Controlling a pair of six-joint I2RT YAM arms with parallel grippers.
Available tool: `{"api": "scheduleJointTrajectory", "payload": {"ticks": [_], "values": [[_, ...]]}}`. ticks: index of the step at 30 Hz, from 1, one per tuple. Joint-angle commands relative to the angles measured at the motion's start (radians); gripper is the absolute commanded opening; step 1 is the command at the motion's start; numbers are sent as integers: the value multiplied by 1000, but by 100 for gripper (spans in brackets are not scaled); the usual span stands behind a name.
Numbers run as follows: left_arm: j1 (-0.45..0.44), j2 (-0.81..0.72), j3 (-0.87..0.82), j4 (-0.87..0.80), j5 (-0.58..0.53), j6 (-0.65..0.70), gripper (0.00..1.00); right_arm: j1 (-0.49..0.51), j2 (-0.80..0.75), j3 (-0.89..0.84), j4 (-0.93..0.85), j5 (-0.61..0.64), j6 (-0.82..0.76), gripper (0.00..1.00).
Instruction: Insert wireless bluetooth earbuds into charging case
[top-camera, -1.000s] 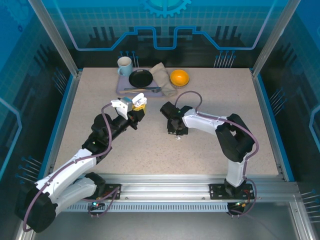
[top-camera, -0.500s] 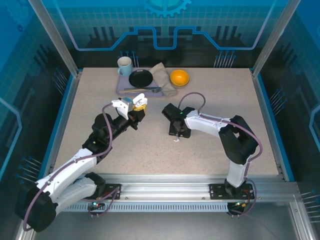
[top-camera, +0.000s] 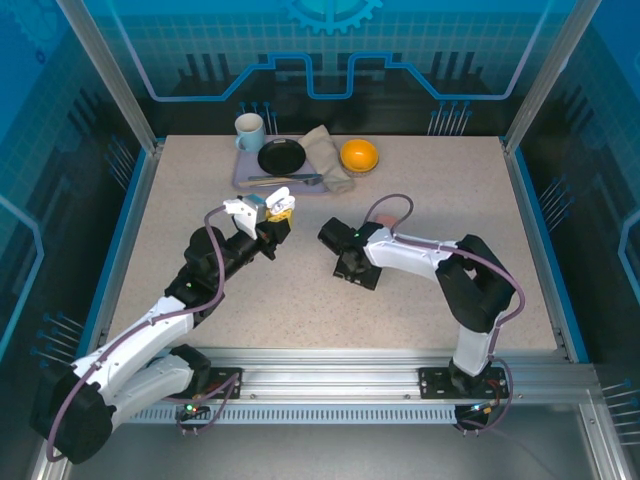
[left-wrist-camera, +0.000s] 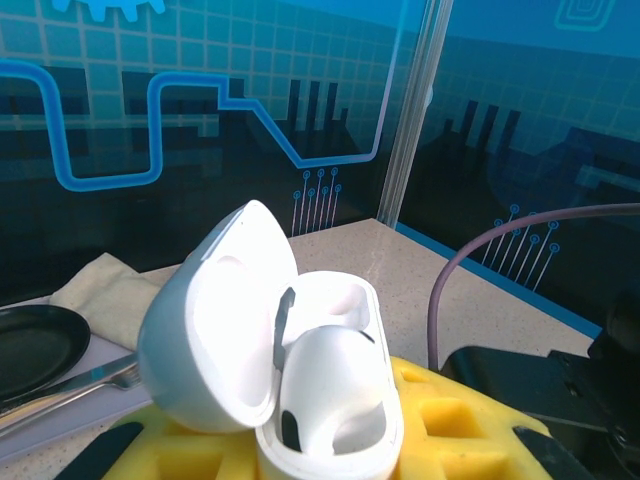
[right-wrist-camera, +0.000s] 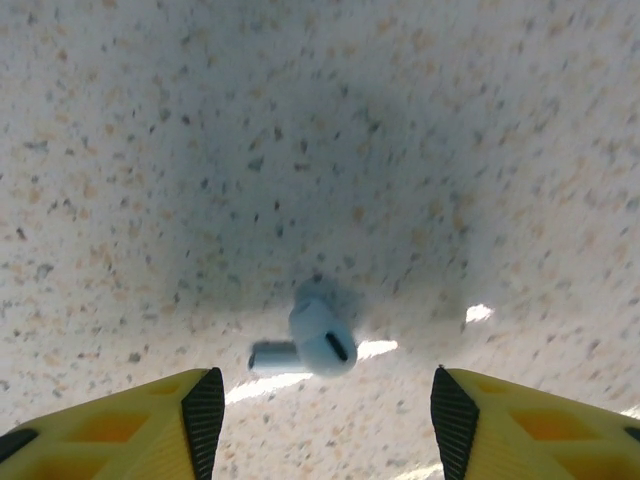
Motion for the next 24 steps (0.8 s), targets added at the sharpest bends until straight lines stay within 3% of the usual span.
{"api": "scheduleJointTrajectory", "payload": {"ticks": [1, 24], "values": [[8, -18, 23, 27, 15, -16, 0, 17, 1, 7, 13, -16, 110, 60], [7, -33, 4, 36, -2, -10, 0, -40, 115, 101, 62, -58, 0, 58]]}}
